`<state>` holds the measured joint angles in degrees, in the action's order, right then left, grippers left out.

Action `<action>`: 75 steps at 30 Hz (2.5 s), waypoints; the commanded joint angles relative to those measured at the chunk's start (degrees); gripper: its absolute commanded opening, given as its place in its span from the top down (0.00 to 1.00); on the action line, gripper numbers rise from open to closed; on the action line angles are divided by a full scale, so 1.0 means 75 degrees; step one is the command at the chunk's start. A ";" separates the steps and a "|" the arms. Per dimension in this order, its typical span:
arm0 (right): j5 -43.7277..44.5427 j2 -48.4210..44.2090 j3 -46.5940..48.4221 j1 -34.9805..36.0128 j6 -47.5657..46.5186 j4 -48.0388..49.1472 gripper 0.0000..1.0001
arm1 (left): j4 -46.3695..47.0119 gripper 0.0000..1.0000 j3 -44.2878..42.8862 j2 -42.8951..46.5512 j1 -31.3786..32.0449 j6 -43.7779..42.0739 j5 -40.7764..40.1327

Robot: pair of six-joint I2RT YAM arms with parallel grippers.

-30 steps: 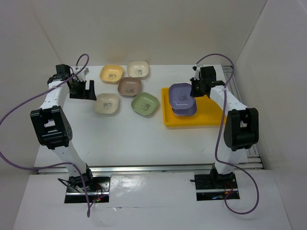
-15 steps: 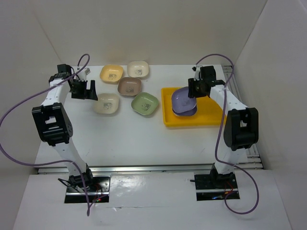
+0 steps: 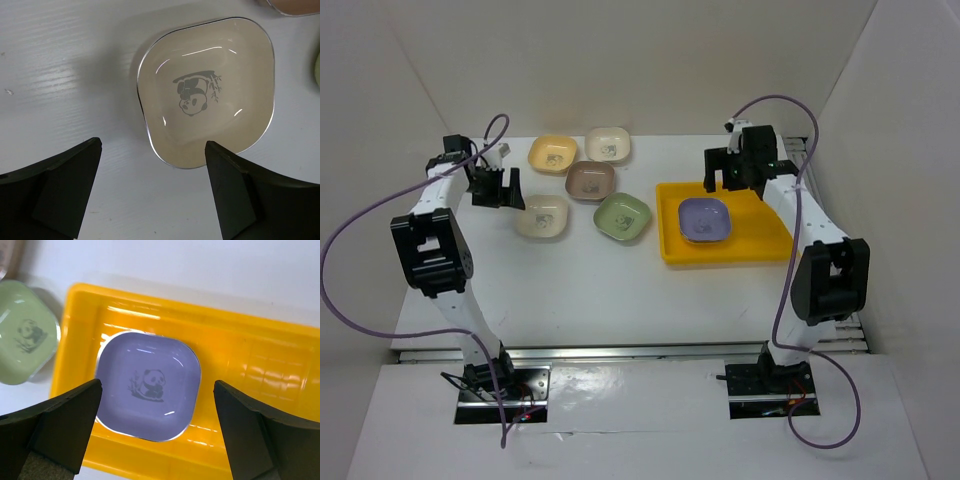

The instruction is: Place the plates into the plastic bin on the countertop

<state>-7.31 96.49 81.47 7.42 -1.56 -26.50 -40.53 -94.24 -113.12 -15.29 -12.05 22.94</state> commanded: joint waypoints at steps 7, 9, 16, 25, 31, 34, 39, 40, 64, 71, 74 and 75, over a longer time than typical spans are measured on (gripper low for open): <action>-0.0209 -0.0900 0.0247 0.0581 0.0138 0.0427 0.00 | 0.0902 0.19 0.0422 -0.0690 0.0035 0.0072 -0.0373; -0.0209 -0.1052 0.0176 0.0744 0.0290 0.0521 0.00 | 0.1091 0.27 0.0622 -0.0691 0.0210 0.0154 -0.0445; -0.0454 -0.1053 0.0024 0.1225 0.0443 0.0849 0.00 | 0.1737 0.67 0.1198 -0.0737 0.0480 0.0646 -0.1581; -0.0619 0.0269 0.0468 0.3190 0.1344 0.1541 0.00 | 0.1327 1.00 0.1127 -0.0074 0.0480 0.0798 -0.1677; -0.0162 0.1289 0.0868 0.4598 0.2176 0.2255 0.00 | 0.1010 1.00 0.1058 0.1253 0.0550 0.1138 -0.0939; -0.0162 0.1676 0.1218 0.4857 0.2363 0.2595 0.00 | 0.0929 1.00 0.1057 0.1559 0.0772 0.1138 -0.0633; -0.0162 0.2075 0.1535 0.4858 0.2646 0.3098 0.00 | 0.0928 1.00 0.1220 0.1887 0.1089 0.1138 -0.0633; -0.0266 0.2076 0.1536 0.4858 0.2715 0.3170 0.00 | 0.0928 1.00 0.1221 0.1957 0.1194 0.1138 -0.0633; 0.1420 0.2184 0.1525 0.4871 0.3150 0.3088 1.00 | 0.0799 0.47 0.1011 0.2755 0.2203 0.1877 0.0785; 0.1702 0.0555 0.0576 0.3689 0.2694 0.2164 1.00 | 0.0799 0.00 -0.0090 0.2533 0.2367 0.1947 0.0785; 0.1338 -0.0019 0.0365 0.2893 0.1933 0.1367 1.00 | 0.0869 0.00 -0.0500 0.2053 0.2367 0.1947 0.0609; 0.1338 -0.0114 0.0364 0.2716 0.1780 0.0925 1.00 | 0.0869 0.00 -0.0722 0.1715 0.2367 0.1947 0.0493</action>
<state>2.33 102.06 84.68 33.08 17.47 -12.82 -35.38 -96.05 -96.23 2.76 1.91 26.68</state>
